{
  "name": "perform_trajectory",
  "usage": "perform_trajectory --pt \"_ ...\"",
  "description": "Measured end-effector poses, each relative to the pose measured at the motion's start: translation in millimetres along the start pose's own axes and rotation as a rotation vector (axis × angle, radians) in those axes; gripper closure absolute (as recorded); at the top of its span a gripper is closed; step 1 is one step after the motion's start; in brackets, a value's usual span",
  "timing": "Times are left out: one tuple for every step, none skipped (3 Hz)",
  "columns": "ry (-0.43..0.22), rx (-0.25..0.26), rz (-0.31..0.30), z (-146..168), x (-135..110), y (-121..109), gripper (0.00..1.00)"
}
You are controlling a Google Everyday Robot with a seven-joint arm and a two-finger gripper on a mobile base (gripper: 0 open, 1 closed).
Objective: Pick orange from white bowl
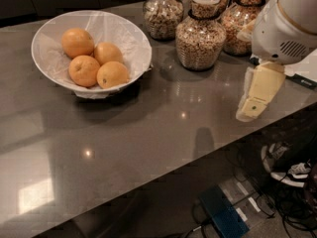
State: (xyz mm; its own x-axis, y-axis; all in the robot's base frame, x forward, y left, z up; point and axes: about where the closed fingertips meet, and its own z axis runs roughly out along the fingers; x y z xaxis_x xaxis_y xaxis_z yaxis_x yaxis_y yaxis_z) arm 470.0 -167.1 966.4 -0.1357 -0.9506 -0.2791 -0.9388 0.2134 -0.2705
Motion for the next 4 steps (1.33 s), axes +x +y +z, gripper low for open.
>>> perform_trajectory --pt "-0.051 0.008 -0.053 10.5 -26.9 -6.6 0.00" --pt "-0.053 0.010 -0.052 10.5 -27.5 -6.6 0.00" --pt "-0.141 0.015 -0.057 22.3 -53.6 -15.1 0.00" --pt "-0.234 0.001 -0.042 38.0 -87.6 -30.5 0.00"
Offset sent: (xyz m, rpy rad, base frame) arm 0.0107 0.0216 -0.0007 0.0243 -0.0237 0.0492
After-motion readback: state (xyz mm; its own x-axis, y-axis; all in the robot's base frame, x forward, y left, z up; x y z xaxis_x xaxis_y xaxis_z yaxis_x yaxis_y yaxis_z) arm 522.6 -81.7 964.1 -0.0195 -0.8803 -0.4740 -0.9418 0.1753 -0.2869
